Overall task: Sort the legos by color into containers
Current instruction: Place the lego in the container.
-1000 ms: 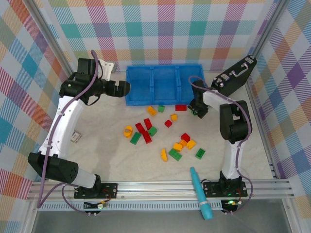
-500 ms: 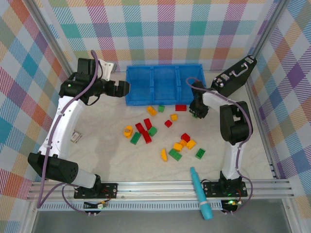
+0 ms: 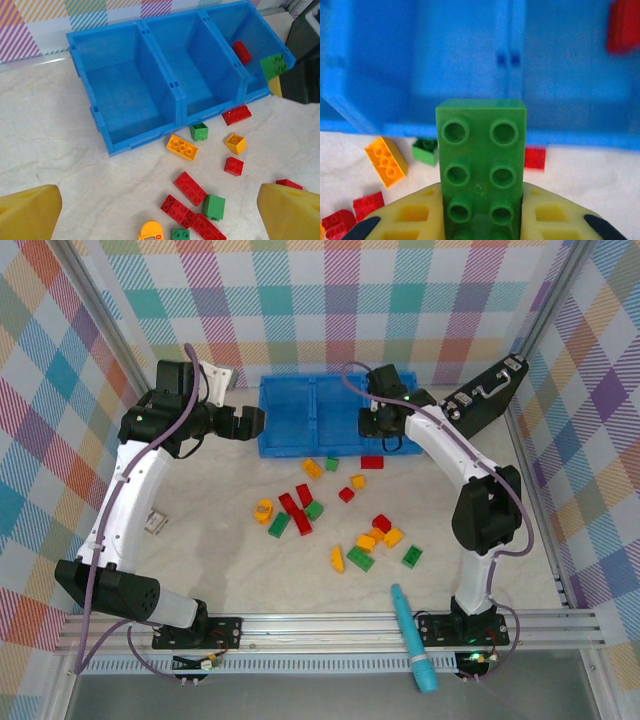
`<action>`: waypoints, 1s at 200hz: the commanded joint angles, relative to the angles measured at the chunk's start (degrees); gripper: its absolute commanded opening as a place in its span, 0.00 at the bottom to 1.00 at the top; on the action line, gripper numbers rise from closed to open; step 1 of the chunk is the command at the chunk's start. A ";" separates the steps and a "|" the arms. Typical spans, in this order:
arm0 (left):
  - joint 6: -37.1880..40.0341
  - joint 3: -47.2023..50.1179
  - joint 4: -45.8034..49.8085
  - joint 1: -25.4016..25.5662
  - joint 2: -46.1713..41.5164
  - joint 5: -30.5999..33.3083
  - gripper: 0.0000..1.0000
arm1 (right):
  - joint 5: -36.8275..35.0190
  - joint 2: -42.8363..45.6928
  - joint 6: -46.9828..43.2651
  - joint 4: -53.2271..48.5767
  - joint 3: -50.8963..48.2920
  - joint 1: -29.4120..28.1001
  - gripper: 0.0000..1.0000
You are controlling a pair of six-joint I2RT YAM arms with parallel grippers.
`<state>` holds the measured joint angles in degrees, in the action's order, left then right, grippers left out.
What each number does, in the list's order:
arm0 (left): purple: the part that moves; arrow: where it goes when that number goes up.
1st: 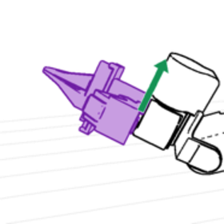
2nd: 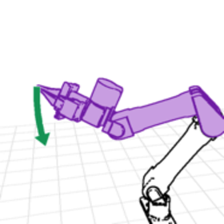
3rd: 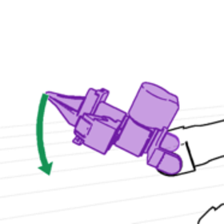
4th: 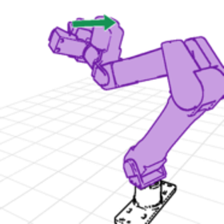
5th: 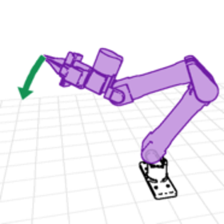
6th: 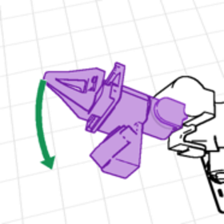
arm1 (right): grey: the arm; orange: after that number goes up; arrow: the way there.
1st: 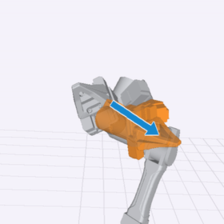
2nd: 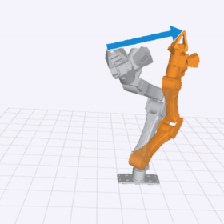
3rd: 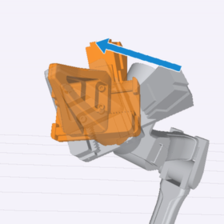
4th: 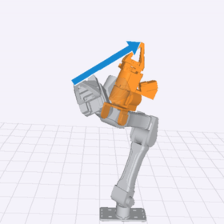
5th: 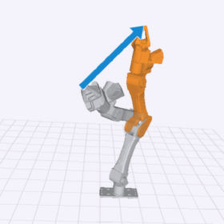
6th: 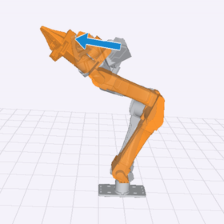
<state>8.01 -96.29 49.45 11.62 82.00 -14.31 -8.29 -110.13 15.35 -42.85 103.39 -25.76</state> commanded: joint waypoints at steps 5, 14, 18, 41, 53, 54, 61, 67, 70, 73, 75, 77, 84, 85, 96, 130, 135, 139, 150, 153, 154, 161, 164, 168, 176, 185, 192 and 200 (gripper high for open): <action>0.87 -0.84 0.38 0.60 -1.20 -0.38 1.00 | 0.00 -7.44 -15.13 6.45 4.66 -1.29 0.26; 0.95 -1.11 0.51 0.60 -1.39 -0.37 1.00 | -0.50 -10.40 -17.09 6.68 8.03 -1.37 0.27; 1.03 -1.18 0.62 0.59 -1.48 -0.23 1.00 | -0.70 -11.12 -17.50 6.79 8.98 -1.41 0.27; 1.31 -1.09 0.91 0.55 -1.91 0.49 1.00 | -1.02 -17.19 -20.10 7.38 15.58 -1.66 0.27; 1.31 -0.85 0.91 0.59 -1.93 0.51 1.00 | -1.15 -19.75 -20.45 7.47 18.66 -1.76 0.27; 1.31 -0.84 0.91 0.55 -1.93 0.51 1.00 | -1.22 -19.94 -20.50 7.50 18.85 -1.76 0.27; 1.31 -0.75 0.78 0.60 -1.92 0.23 1.00 | -1.40 -21.18 -21.90 7.76 19.95 -1.75 0.27; 1.31 -0.74 0.82 0.61 -1.80 -0.06 1.00 | -1.46 -22.32 -22.79 7.74 21.24 -1.75 0.27; 1.31 -0.74 0.76 0.60 -1.82 -0.17 1.00 | -1.46 -22.85 -23.04 7.66 21.76 -1.75 0.27; 1.26 -0.74 0.74 0.60 -1.84 -0.24 1.00 | -1.46 -23.39 -23.26 7.61 22.20 -1.75 0.28; 1.29 -0.74 0.73 0.60 -1.82 -0.27 1.00 | -1.46 -23.67 -23.39 7.56 22.62 -1.75 0.28; 1.26 -0.74 0.69 0.60 -1.79 -0.33 1.00 | -1.46 -24.00 -23.47 7.53 22.99 -1.73 0.28; 1.22 -0.74 0.65 0.62 -1.71 -0.41 1.00 | -1.46 -25.07 -23.88 7.33 24.08 -1.75 0.28; 1.22 -0.74 0.65 0.61 -1.69 -0.44 1.00 | -1.46 -25.24 -23.93 7.25 24.24 -1.75 0.28; 1.22 -0.74 0.65 0.60 -1.50 -0.45 1.00 | -1.29 -26.75 -24.53 6.68 25.99 -1.75 0.28; 1.00 -1.09 0.56 0.60 -0.96 -0.86 1.00 | -0.87 -28.85 -25.53 5.10 28.71 -2.00 0.39; 0.96 -1.17 0.55 0.60 -0.96 -0.90 1.00 | -0.85 -28.60 -25.59 5.06 28.71 -2.07 0.41; 0.95 -1.22 0.56 0.61 -0.90 -0.98 1.00 | -0.85 -28.36 -25.55 4.96 28.70 -2.10 0.42; 0.87 -1.40 0.55 0.60 -0.74 -1.07 1.00 | -0.60 -27.42 -25.55 4.74 28.68 -2.17 0.47; 0.87 -1.50 0.52 0.60 -0.66 -1.14 1.00 | -0.58 -27.18 -25.55 4.52 28.75 -2.19 0.48; 0.87 -1.52 0.54 0.60 -0.63 -1.15 1.00 | -0.54 -27.08 -25.55 4.44 28.81 -2.19 0.49; 0.78 -1.68 0.46 0.60 -0.51 -1.29 1.00 | -0.66 -26.33 -25.63 3.74 28.86 -2.27 0.52; 0.71 -1.70 0.47 0.60 -0.45 -1.38 1.00 | -0.71 -25.96 -25.64 3.45 28.92 -2.33 0.53; 0.65 -1.75 0.37 0.60 -0.44 -1.49 1.00 | -0.88 -25.40 -25.64 3.07 28.85 -2.41 0.54; 0.61 -1.64 0.30 0.60 -0.43 -1.81 1.00 | -1.23 -24.02 -25.64 2.09 28.52 -2.52 0.58; 0.47 -1.58 0.16 0.60 -0.52 -2.02 1.00 | -1.63 -21.89 -25.56 1.40 27.09 -2.78 0.63; 0.43 -1.40 0.06 0.64 -0.68 -2.04 1.00 | -1.64 -19.89 -25.47 0.88 25.45 -3.00 0.64; 0.43 -1.27 0.03 0.60 -0.91 -2.04 1.00 | -1.85 -17.23 -24.81 0.14 23.01 -3.22 0.64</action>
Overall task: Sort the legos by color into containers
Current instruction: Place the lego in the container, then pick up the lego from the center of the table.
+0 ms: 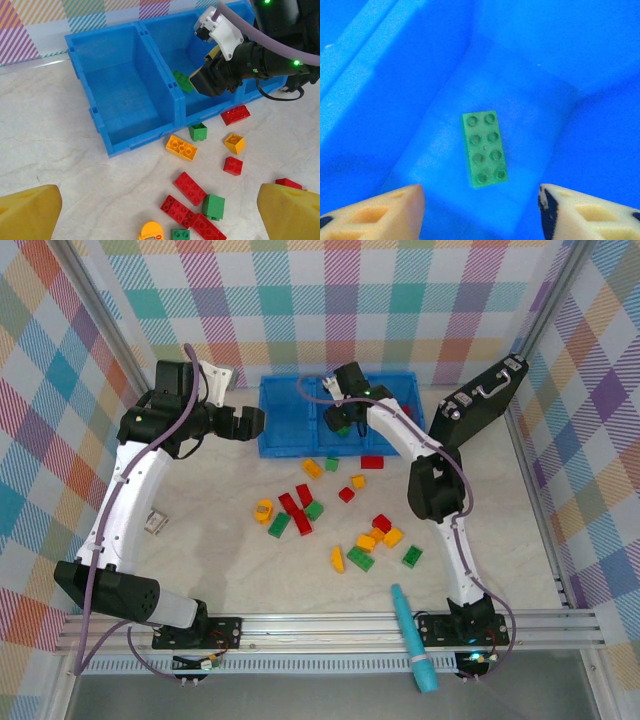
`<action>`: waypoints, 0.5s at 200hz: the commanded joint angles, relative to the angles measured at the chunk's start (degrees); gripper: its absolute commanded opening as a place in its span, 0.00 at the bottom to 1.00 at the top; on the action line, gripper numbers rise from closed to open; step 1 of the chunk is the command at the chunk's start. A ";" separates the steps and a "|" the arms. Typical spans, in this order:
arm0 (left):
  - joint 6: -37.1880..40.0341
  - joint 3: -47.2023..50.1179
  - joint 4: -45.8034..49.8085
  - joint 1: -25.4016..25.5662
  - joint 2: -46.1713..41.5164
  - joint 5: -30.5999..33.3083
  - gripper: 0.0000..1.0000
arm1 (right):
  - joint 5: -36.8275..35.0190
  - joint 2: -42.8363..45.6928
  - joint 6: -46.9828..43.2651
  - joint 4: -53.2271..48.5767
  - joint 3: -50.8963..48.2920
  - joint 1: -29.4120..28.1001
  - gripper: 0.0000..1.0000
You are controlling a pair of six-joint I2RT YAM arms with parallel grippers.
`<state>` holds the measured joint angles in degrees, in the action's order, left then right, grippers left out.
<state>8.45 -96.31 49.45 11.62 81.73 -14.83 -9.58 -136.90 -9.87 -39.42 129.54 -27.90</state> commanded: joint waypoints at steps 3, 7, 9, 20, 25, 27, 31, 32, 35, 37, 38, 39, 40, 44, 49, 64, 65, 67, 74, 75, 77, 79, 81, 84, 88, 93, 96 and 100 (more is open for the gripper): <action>-0.01 -1.17 0.03 0.60 -0.74 -1.52 1.00 | -0.41 10.62 0.79 -3.60 -4.17 -1.10 0.64; -0.01 -1.09 -0.05 0.60 -0.85 -1.52 1.00 | -0.35 12.17 1.52 -4.10 -5.70 -1.19 0.64; 0.03 -1.08 -0.10 0.64 -0.91 -1.52 1.00 | -0.28 13.02 1.94 -4.33 -6.58 -1.19 0.64; -0.05 -0.92 -0.06 0.60 -1.35 -1.52 1.00 | -0.63 17.43 6.51 -6.38 -11.16 -1.23 0.63; -0.09 -0.82 -0.13 0.60 -1.56 -1.56 1.00 | -1.49 19.34 9.01 -7.48 -13.46 -1.23 0.62; -0.10 -0.76 -0.14 0.60 -1.64 -1.59 1.00 | -1.86 20.21 9.94 -7.99 -14.36 -1.16 0.62; -0.10 -0.64 -0.14 0.60 -1.87 -1.60 1.00 | -2.28 21.88 11.88 -8.98 -16.36 -1.19 0.61; -0.10 -0.64 -0.14 0.60 -1.90 -1.61 1.00 | -2.32 22.26 12.33 -9.26 -16.83 -1.19 0.61; -0.09 -0.55 -0.19 0.60 -2.04 -1.56 1.00 | -2.43 23.44 13.66 -10.14 -18.23 -1.18 0.61; -0.10 -0.48 -0.22 0.60 -2.13 -1.53 1.00 | -2.45 24.27 14.53 -10.54 -19.25 -1.19 0.61; -0.10 -0.47 -0.23 0.60 -2.16 -1.52 1.00 | -2.45 24.69 14.92 -10.92 -19.77 -1.19 0.61; -0.10 -0.42 -0.23 0.60 -2.22 -1.52 1.00 | -2.46 25.12 15.34 -11.19 -20.33 -1.23 0.61; -0.10 -0.35 -0.23 0.60 -2.25 -1.56 1.00 | -2.46 25.51 15.72 -11.46 -20.84 -1.26 0.61; -0.10 -0.22 -0.23 0.60 -2.43 -1.48 1.00 | -2.46 27.18 17.50 -12.29 -22.74 -1.24 0.61; -0.10 -0.07 -0.31 0.60 -2.60 -1.52 1.00 | -2.50 29.45 19.74 -13.18 -26.00 -1.36 0.61; -0.25 0.40 -0.55 0.68 -3.19 -1.91 1.00 | -0.76 37.06 26.87 -13.35 -36.06 -1.46 0.61; -0.26 0.41 -0.57 0.68 -3.22 -1.93 1.00 | -0.69 37.58 27.47 -13.29 -36.79 -1.46 0.61; -0.27 0.49 -0.62 0.69 -3.28 -2.02 1.00 | -0.59 38.55 28.62 -13.11 -38.10 -1.46 0.61; -0.36 0.70 -0.71 0.75 -3.57 -2.17 1.00 | 0.66 41.81 32.22 -12.86 -42.51 -1.46 0.64; -0.36 0.78 -0.74 0.76 -3.63 -2.19 1.00 | 0.90 42.24 32.60 -12.82 -43.09 -1.46 0.64; -0.45 0.89 -0.75 0.77 -3.72 -2.21 1.00 | 1.35 43.01 33.22 -12.73 -44.18 -1.52 0.64; -0.45 0.98 -0.82 0.77 -3.80 -2.26 1.00 | 2.01 43.89 33.92 -12.64 -45.24 -1.56 0.65; -0.49 1.07 -0.91 0.78 -3.89 -2.30 1.00 | 2.31 44.67 34.58 -12.62 -46.30 -1.72 0.66; -0.50 1.26 -1.00 0.84 -3.99 -2.31 1.00 | 2.32 45.78 35.74 -12.61 -47.88 -1.96 0.67; -0.54 1.47 -1.02 0.94 -4.08 -2.35 1.00 | 1.79 47.17 37.41 -12.87 -49.79 -2.33 0.68; -0.54 1.62 -0.96 1.07 -4.20 -2.31 1.00 | 1.39 48.91 38.88 -13.01 -52.15 -2.78 0.68; -0.54 1.79 -0.94 1.12 -4.28 -2.31 1.00 | 1.26 49.98 40.02 -12.86 -53.74 -3.07 0.68; -0.54 1.90 -0.94 1.20 -4.30 -2.28 1.00 | 1.34 51.38 41.26 -12.59 -55.82 -3.40 0.68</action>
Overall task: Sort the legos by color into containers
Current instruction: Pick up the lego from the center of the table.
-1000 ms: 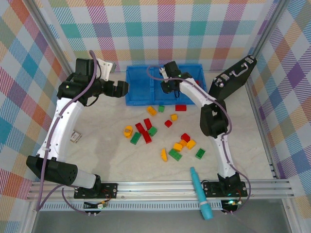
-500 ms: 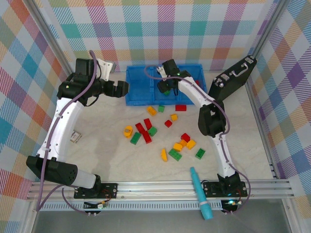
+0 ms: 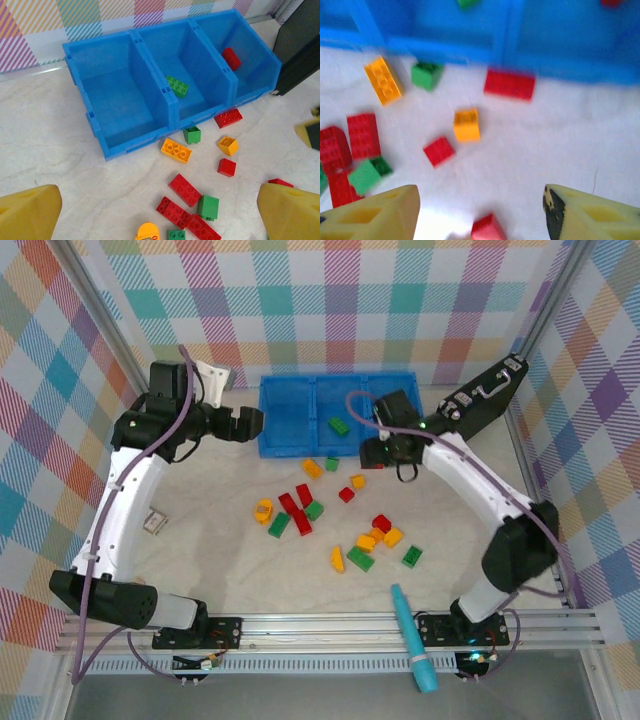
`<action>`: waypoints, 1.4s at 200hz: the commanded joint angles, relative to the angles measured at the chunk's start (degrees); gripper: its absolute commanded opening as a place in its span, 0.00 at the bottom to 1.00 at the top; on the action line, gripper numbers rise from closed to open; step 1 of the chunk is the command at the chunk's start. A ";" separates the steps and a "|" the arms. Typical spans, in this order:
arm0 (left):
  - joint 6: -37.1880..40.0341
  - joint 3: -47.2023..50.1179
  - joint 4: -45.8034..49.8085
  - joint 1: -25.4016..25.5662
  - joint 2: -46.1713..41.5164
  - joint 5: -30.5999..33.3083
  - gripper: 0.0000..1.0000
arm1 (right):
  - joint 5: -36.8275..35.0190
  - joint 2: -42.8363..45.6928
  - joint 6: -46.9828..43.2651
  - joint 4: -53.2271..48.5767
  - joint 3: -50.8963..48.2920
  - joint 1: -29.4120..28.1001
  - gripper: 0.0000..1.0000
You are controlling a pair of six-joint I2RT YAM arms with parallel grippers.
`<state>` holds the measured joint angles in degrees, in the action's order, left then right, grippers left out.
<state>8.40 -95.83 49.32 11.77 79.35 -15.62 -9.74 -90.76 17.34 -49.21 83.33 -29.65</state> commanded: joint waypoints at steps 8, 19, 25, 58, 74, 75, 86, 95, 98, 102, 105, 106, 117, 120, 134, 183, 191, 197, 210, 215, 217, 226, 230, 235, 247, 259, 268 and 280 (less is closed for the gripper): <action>-0.45 1.82 -0.91 1.28 -2.07 -1.36 1.00 | 1.93 7.97 16.81 -2.20 -13.88 -2.22 0.69; -0.41 2.35 -1.02 1.56 -2.07 -1.39 1.00 | 3.24 11.33 21.05 -1.07 -19.55 -2.75 0.68; -0.39 2.61 -1.15 1.74 -2.02 -1.26 1.00 | 4.19 12.84 23.27 -0.41 -22.32 -3.02 0.68; -0.58 3.74 -1.33 2.38 -2.07 -1.42 1.00 | 5.26 18.93 32.58 0.70 -31.74 -5.70 0.67; -0.67 3.64 -1.42 2.55 -2.08 -1.69 1.00 | 4.89 20.62 36.18 0.86 -34.01 -5.95 0.67; -0.67 3.64 -1.46 2.56 -2.05 -1.69 1.00 | 4.85 20.71 36.44 0.82 -34.11 -5.95 0.67; -0.78 3.55 -1.51 2.64 -1.93 -1.79 1.00 | 3.53 21.27 39.60 0.11 -35.25 -5.95 0.66; -0.76 3.46 -1.61 2.65 -1.92 -1.78 1.00 | 3.03 21.73 41.84 0.72 -36.27 -5.95 0.66; -0.76 3.46 -1.60 2.64 -1.92 -1.78 1.00 | 2.86 21.87 42.87 0.98 -36.61 -5.95 0.66; -0.76 3.46 -1.60 2.64 -1.84 -1.79 1.00 | 2.78 22.08 43.96 1.60 -37.23 -5.95 0.66; -0.76 3.46 -1.60 2.64 -1.83 -1.71 1.00 | 2.86 22.30 44.59 2.36 -37.74 -5.95 0.66; -0.76 3.46 -1.60 2.64 -1.83 -1.70 1.00 | 2.91 22.39 44.78 2.67 -37.95 -5.95 0.66; -0.60 3.46 -1.60 2.64 -1.68 -1.46 1.00 | 3.43 22.77 47.58 5.36 -39.84 -5.95 0.66; -0.58 3.46 -1.61 2.64 -1.66 -1.36 1.00 | 3.60 22.77 48.25 6.00 -40.28 -5.95 0.66; -0.49 3.54 -1.67 2.64 -1.33 -1.17 1.00 | 4.17 21.97 50.52 7.32 -41.47 -5.95 0.66; -0.19 4.32 -1.80 2.95 -1.12 -0.67 1.00 | 4.58 18.83 51.51 11.50 -41.98 -5.94 0.66; -0.02 4.41 -1.71 2.99 -1.13 -0.41 1.00 | 4.23 18.32 51.48 12.00 -41.82 -5.86 0.66; 0.07 4.51 -1.68 3.00 -1.13 -0.17 1.00 | 4.12 17.77 51.32 12.24 -41.62 -5.68 0.66; 0.21 4.59 -1.68 2.99 -1.13 0.12 1.00 | 4.20 16.29 50.83 12.54 -41.16 -5.35 0.66; 0.21 4.60 -1.68 3.00 -1.13 0.22 1.00 | 4.28 15.51 50.63 12.55 -40.98 -5.18 0.66; 0.21 4.60 -1.68 3.00 -1.13 0.23 1.00 | 4.29 15.33 50.56 12.60 -40.86 -5.05 0.66; 0.30 4.68 -1.68 3.00 -1.04 0.37 1.00 | 4.67 14.07 50.10 12.90 -40.42 -4.83 0.66; 0.34 4.69 -1.62 3.00 -1.03 0.41 1.00 | 4.79 13.58 49.95 12.99 -40.31 -4.81 0.66; 0.38 4.69 -1.66 3.00 -0.96 0.52 1.00 | 4.89 12.94 49.77 13.08 -40.06 -4.64 0.65; 0.52 4.69 -1.60 3.00 -0.95 0.72 1.00 | 4.99 11.63 49.47 13.22 -39.70 -4.39 0.65; 0.65 4.71 -1.51 3.00 -0.82 0.98 1.00 | 5.18 10.52 49.04 13.66 -39.48 -4.06 0.65; 0.79 4.76 -1.51 3.00 -0.87 1.19 1.00 | 5.17 9.97 48.76 14.00 -39.30 -3.85 0.64; 0.82 4.78 -1.51 3.00 -0.65 1.29 1.00 | 5.32 9.25 48.42 14.31 -39.20 -3.45 0.63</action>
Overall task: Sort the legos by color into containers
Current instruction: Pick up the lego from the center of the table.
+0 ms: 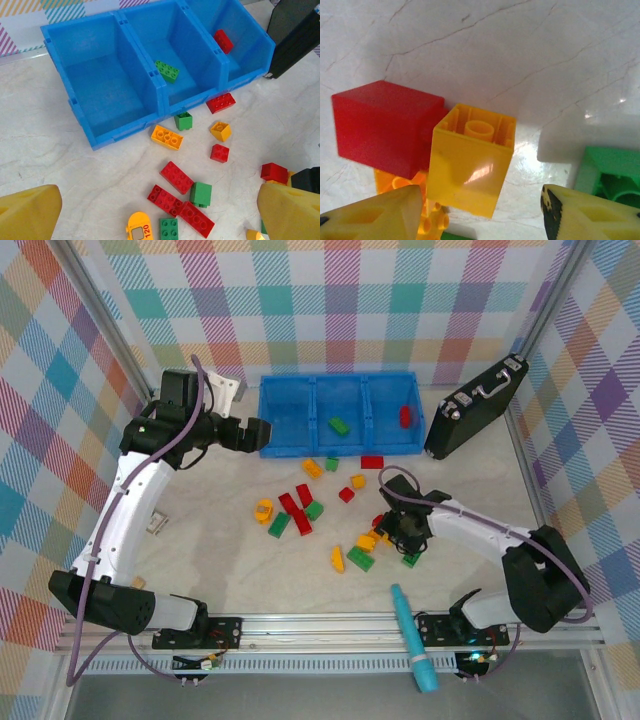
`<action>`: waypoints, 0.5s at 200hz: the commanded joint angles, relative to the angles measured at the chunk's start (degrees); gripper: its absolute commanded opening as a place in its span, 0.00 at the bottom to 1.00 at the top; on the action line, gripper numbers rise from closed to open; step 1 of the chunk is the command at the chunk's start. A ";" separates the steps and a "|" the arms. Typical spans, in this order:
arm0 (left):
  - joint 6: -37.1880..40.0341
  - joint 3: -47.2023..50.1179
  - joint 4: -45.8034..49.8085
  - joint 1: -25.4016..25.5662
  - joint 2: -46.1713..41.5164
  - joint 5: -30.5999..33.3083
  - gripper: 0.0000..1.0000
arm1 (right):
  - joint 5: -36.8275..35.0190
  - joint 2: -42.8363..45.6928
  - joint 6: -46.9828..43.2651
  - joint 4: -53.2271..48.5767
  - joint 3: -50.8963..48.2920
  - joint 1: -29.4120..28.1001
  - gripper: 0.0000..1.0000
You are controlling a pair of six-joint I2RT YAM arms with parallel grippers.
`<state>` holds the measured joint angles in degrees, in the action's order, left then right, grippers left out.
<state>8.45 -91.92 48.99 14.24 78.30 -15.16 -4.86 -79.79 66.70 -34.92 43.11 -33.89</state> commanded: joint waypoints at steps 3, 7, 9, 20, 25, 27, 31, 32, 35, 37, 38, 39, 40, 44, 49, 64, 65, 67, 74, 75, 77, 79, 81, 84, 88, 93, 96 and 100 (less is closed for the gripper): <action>0.78 0.86 -1.25 0.53 0.44 0.83 1.00 | 0.47 -1.91 -1.02 0.02 1.13 0.88 0.63; 0.78 0.86 -1.28 0.53 0.52 0.83 1.00 | 0.47 -2.11 -1.20 0.02 1.10 1.05 0.63; 0.78 0.86 -1.27 0.53 0.60 0.83 1.00 | 0.42 -2.23 -1.21 0.00 1.19 1.09 0.62; 0.78 0.86 -1.35 0.53 0.84 0.83 1.00 | 0.47 -2.94 -1.55 0.07 1.27 1.43 0.61; 0.78 0.85 -1.36 0.53 0.95 0.75 1.00 | 0.62 -3.28 -1.77 0.10 1.24 1.68 0.59; 0.78 0.86 -1.36 0.53 0.97 0.77 1.00 | 0.64 -3.38 -1.82 0.09 1.26 1.76 0.58; 0.78 0.78 -1.36 0.53 0.98 0.87 1.00 | 0.64 -3.66 -1.99 0.13 1.27 1.88 0.57; 0.78 0.82 -1.36 0.57 0.98 0.89 1.00 | 0.69 -3.69 -2.09 0.17 1.27 1.89 0.56; 0.86 0.86 -1.36 0.60 0.98 0.84 1.00 | 0.73 -3.90 -2.23 0.24 1.27 2.04 0.55; 0.87 0.86 -1.36 0.54 1.04 0.88 1.00 | 0.73 -4.06 -2.31 0.28 1.27 2.11 0.54; 0.87 0.82 -1.36 0.53 1.05 0.90 1.00 | 0.73 -4.11 -2.38 0.28 1.27 2.18 0.53; 0.87 0.80 -1.36 0.53 1.06 0.91 1.00 | 0.78 -4.21 -2.41 0.33 1.23 2.21 0.53; 0.87 0.78 -1.36 0.53 1.06 0.91 1.00 | 0.80 -4.31 -2.47 0.35 1.29 2.23 0.52; 0.87 0.77 -1.36 0.60 1.06 1.00 1.00 | 0.86 -4.59 -2.72 0.46 1.31 2.41 0.51; 0.93 0.78 -1.28 0.57 1.07 1.09 1.00 | 0.97 -4.93 -3.09 0.56 1.49 2.64 0.49; 1.03 0.62 -1.18 0.60 1.06 1.27 1.00 | 1.08 -6.21 -4.37 0.42 2.22 3.03 0.43; 1.04 0.61 -1.22 0.56 1.06 1.31 1.00 | 1.08 -6.32 -4.51 0.44 2.32 3.08 0.42; 1.04 0.60 -1.17 0.60 1.06 1.35 1.00 | 1.08 -6.45 -4.76 0.39 2.43 3.12 0.41; 1.12 0.52 -1.05 0.61 1.06 1.53 1.00 | 1.16 -6.99 -5.53 0.15 2.98 3.28 0.38; 1.13 0.47 -1.03 0.61 1.06 1.53 1.00 | 1.17 -7.06 -5.66 0.08 3.14 3.29 0.38; 1.09 0.44 -1.01 0.61 1.06 1.58 1.00 | 1.21 -7.18 -5.91 0.04 3.41 3.32 0.37; 1.12 0.36 -1.01 0.61 1.06 1.61 1.00 | 1.25 -7.39 -6.17 -0.08 3.56 3.37 0.36; 1.13 0.34 -1.00 0.59 1.13 1.62 1.00 | 1.21 -7.51 -6.50 -0.24 3.82 3.39 0.35; 1.20 0.26 -0.94 0.61 1.15 1.62 1.00 | 1.13 -7.71 -7.06 -0.48 4.35 3.46 0.34; 1.21 0.18 -0.92 0.60 1.17 1.71 1.00 | 0.87 -7.90 -7.88 -1.10 5.10 3.48 0.33; 1.22 0.08 -0.92 0.61 1.24 1.71 1.00 | 0.50 -8.15 -9.02 -1.84 6.17 3.48 0.31; 1.26 0.01 -0.92 0.61 1.30 1.71 1.00 | 0.13 -8.31 -9.75 -2.42 7.04 3.48 0.30; 1.31 -0.09 -0.92 0.61 1.33 1.78 1.00 | -0.31 -8.49 -10.85 -3.22 8.17 3.48 0.29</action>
<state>8.67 -91.70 48.99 14.24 79.24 -13.96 -3.90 -86.72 61.39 -34.81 46.44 -30.74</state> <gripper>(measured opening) 0.998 0.326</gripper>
